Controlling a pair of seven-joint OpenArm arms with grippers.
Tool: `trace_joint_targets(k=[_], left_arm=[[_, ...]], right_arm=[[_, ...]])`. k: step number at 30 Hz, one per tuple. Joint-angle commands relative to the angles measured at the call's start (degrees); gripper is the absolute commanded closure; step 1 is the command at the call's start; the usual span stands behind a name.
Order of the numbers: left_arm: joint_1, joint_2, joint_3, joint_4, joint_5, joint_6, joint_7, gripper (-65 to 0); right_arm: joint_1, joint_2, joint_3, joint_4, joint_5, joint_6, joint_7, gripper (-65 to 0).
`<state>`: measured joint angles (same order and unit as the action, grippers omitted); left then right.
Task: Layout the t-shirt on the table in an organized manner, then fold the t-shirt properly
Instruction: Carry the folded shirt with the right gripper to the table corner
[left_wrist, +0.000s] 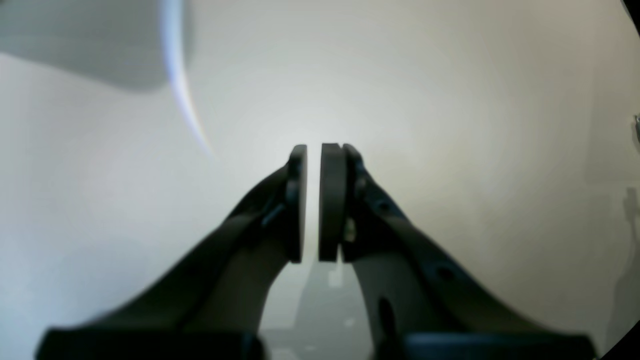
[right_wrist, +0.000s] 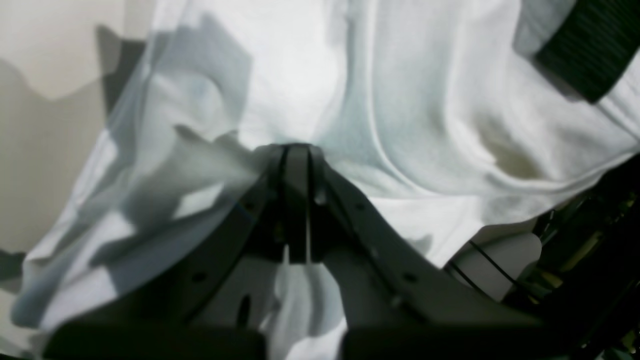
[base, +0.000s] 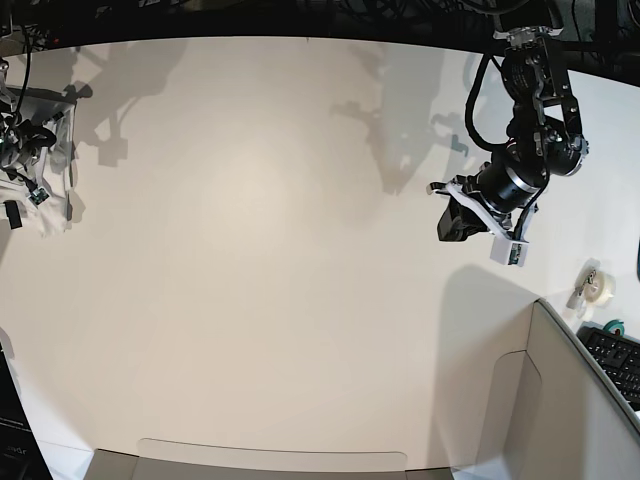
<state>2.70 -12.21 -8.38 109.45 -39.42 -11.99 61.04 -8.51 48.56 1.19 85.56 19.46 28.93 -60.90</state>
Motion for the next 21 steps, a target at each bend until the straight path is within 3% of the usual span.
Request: trace_joint_targets(k=[1, 4, 8, 11, 15, 21], left_arm=[[-0.7, -0.5, -0.2, 1.1, -0.6, -0.3, -1.3, -3.7], [-0.7, -0.5, -0.2, 1.1, -0.6, -0.3, -1.3, -3.7], [-0.7, -0.5, -0.2, 1.1, -0.6, -0.3, -1.3, -3.7], [-0.7, -0.5, -0.1, 1.1, -0.6, -0.3, -1.3, -3.7], [-0.8, -0.6, -0.2, 1.2, -0.6, -0.3, -1.3, -3.7], [0.2, -1.9, -0.3, 4.4, -0.6, -0.3, -1.2, -3.5]], right_arm=[[1.0, 1.4, 0.4, 1.3, 0.5, 0.2, 0.6, 0.0], [2.0, 1.7, 3.2, 3.9, 0.5, 0.1, 0.1, 0.0], [2.1, 1.2, 13.1, 9.7, 0.6, 0.1, -4.8, 0.0], [3.0, -1.0, 17.0, 17.2, 0.8, 0.1, -8.2, 0.0], [3.0, -8.5, 20.1, 27.5, 1.0, 0.2, -14.3, 0.0], [-4.7, -20.7, 20.1, 32.3, 3.0, 0.2, -14.1, 0.0]])
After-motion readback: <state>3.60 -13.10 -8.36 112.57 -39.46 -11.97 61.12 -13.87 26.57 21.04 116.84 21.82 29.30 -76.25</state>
